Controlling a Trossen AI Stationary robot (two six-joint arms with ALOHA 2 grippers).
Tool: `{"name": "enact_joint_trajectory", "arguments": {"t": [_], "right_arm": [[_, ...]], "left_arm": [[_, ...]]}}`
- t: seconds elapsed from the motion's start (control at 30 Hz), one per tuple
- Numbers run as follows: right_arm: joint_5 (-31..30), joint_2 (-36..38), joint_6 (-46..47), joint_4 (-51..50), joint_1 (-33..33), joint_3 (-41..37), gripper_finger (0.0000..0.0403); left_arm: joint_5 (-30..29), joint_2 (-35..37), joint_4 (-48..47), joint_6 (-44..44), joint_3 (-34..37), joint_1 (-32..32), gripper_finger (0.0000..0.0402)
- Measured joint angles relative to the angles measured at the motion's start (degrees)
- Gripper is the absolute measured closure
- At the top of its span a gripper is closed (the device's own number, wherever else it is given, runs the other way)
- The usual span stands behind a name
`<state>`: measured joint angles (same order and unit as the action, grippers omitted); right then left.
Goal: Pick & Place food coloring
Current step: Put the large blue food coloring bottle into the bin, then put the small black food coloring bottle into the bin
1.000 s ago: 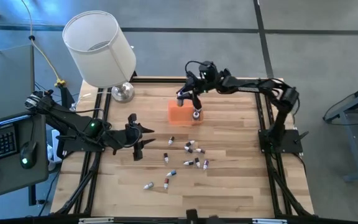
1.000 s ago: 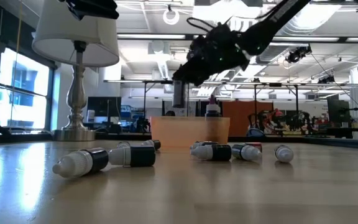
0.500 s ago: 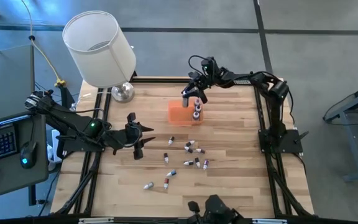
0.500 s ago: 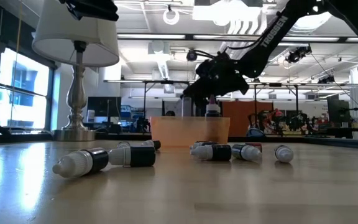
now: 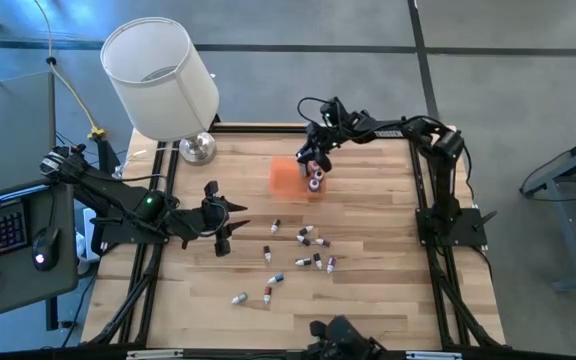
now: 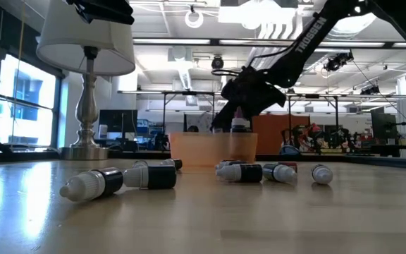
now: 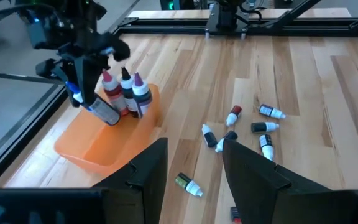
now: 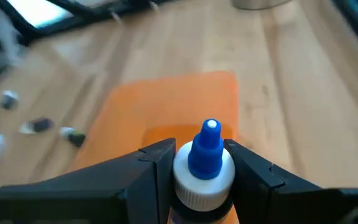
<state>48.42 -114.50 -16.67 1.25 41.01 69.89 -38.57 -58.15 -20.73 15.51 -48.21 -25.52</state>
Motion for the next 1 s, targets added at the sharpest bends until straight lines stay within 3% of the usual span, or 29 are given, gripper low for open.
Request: {"name": "enact_joint_trajectory", "arguments": {"t": [0.37, 0.6, 1.0], "right_arm": [[-5.83, 0.00, -4.40, 0.50, -3.34, 0.04, 0.0263], [-6.33, 0.50, -3.93, 0.47, -3.51, 0.04, 0.0243], [-8.56, 9.46, -2.89, -0.33, -2.71, 0.04, 0.0228]], "left_arm": [[0.04, 0.00, -0.16, 0.02, -0.02, 0.00, 0.0250], [0.50, 0.00, -0.47, 0.17, -0.02, 0.00, 0.0250], [0.51, 0.00, -0.45, 0.05, -0.06, 0.00, 0.0250]]}}
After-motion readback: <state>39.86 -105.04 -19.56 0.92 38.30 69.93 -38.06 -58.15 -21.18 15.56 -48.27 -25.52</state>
